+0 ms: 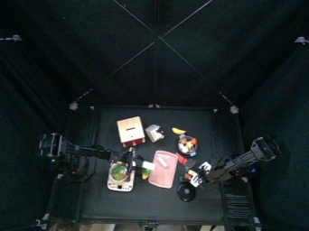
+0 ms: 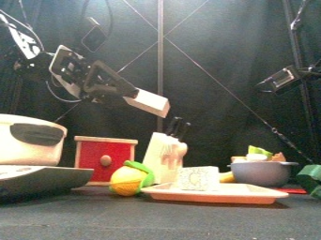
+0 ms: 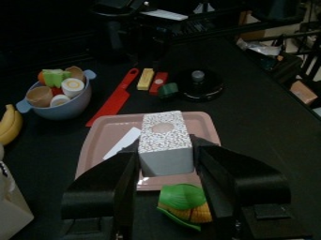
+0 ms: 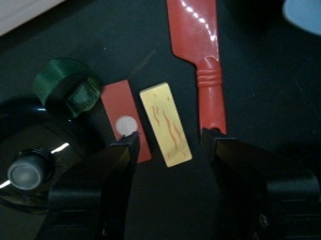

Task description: Hand over rice block

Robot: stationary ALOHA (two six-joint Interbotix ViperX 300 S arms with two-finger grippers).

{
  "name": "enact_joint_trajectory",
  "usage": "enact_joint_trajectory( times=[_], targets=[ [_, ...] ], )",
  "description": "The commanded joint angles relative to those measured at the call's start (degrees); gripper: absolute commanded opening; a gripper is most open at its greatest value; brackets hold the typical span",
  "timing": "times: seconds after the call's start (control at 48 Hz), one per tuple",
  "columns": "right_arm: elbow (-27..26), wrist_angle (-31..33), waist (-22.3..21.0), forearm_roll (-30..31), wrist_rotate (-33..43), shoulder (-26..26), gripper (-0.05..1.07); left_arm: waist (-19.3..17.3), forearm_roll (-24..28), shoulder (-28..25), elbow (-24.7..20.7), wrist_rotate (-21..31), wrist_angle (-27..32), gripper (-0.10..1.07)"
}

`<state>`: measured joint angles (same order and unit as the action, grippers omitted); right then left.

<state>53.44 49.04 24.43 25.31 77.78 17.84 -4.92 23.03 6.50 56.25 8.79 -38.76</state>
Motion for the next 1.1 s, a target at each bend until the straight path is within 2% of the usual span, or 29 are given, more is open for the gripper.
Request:
enact_joint_trajectory(
  times=[0.0, 0.083, 0.167, 0.271, 0.333, 0.438, 0.646, 0.875, 1.083],
  targets=[
    [-3.6, -0.5, -0.2, 6.2, -0.4, 0.6, 0.88, 0.1, -0.1, 0.9, -0.8, 0.0, -0.3, 0.56],
    [-6.2, -2.4, -0.2, 14.4, -0.7, 0.5, 0.88, 0.1, -0.1, 1.0, -1.1, -0.1, -0.3, 0.56],
    [-8.5, -5.9, -0.7, 26.1, -0.3, 0.3, 0.88, 0.2, -0.1, 1.0, -1.7, 0.0, -0.4, 0.56],
    [-10.6, -13.2, -2.5, 39.4, 0.1, -0.7, 0.88, 0.3, -0.5, 0.3, -2.9, 0.0, -0.5, 0.56],
    [-11.6, -17.3, -4.5, 43.9, 0.1, -1.8, 0.88, 0.3, -0.4, -0.4, -3.9, -0.1, -0.6, 0.56],
    [-12.5, -21.8, -8.2, 45.8, -0.1, -4.4, 0.88, 0.3, -0.4, -1.3, -5.3, -0.1, -0.6, 0.56],
    [-13.4, -26.5, -10.9, 46.4, -0.2, -7.8, 0.88, 0.4, -0.4, -2.5, -6.7, -0.1, -0.6, 0.56],
    [-16.3, -26.4, -12.4, 44.3, -0.2, -8.2, 0.89, 0.5, -0.3, -3.0, -7.8, -0.1, -0.6, 0.56],
    [-17.1, -26.6, -14.1, 43.9, -0.2, -9.4, 0.88, 0.4, -0.4, -3.6, -8.0, -0.1, -0.6, 0.57]
  ],
)
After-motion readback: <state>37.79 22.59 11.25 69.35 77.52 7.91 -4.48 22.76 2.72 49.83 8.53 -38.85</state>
